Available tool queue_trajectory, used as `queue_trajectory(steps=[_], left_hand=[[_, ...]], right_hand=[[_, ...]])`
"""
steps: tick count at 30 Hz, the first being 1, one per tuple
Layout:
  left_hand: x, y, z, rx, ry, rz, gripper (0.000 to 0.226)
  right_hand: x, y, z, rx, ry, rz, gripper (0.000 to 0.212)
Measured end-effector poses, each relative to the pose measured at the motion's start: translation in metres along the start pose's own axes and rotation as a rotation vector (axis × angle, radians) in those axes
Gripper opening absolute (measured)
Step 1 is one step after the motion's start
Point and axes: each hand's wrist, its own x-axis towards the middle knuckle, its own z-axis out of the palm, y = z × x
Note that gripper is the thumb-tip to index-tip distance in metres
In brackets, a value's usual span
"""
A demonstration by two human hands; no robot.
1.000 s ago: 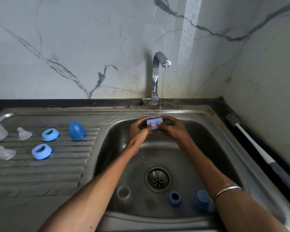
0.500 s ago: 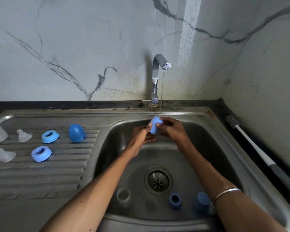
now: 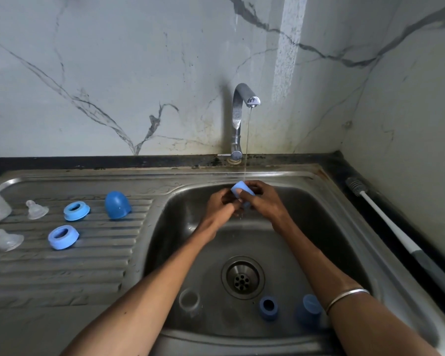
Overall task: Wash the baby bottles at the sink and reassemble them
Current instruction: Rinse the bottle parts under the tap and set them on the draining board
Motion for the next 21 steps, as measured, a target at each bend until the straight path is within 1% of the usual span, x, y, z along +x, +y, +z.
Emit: queue_trajectory(steps=[4, 5, 10, 11, 13, 15, 18, 21], left_hand=[[0.0002, 0.0029, -0.0011, -0.136, 0.018, -0.028, 0.045], [0.0002, 0.0035, -0.0021, -0.166, 0.014, -0.041, 0.044], [-0.0009, 0.0031, -0.0051, -0.233, -0.004, -0.124, 0.022], [-0.0003, 0.0013, -0.0055, -0.228, 0.013, -0.134, 0.021], [0.0014, -0.0015, -0.0059, -0.199, 0.045, -0.15, 0.03], [0.0022, -0.0032, -0.0073, -0.186, 0.046, -0.181, 0.033], [0.0012, -0.0019, -0.0059, -0.219, -0.012, -0.289, 0.029], [-0.0011, 0.0018, -0.0004, -0.244, -0.08, -0.309, 0.028]], right_hand=[[0.0002, 0.0006, -0.0006, 0.031, -0.066, 0.026, 0.059], [-0.0003, -0.0001, -0.0013, 0.022, -0.058, 0.016, 0.059], [-0.0035, -0.0032, -0.0054, -0.007, 0.001, -0.001, 0.051], [-0.0032, -0.0033, -0.0057, -0.015, 0.01, -0.003, 0.049], [-0.0021, -0.0028, -0.0057, -0.029, 0.022, -0.003, 0.043], [-0.0014, -0.002, -0.0051, -0.024, 0.045, -0.006, 0.043], [-0.0028, -0.0024, -0.0028, -0.022, 0.075, -0.049, 0.051], [-0.0037, -0.0029, 0.0012, -0.03, 0.072, -0.075, 0.056]])
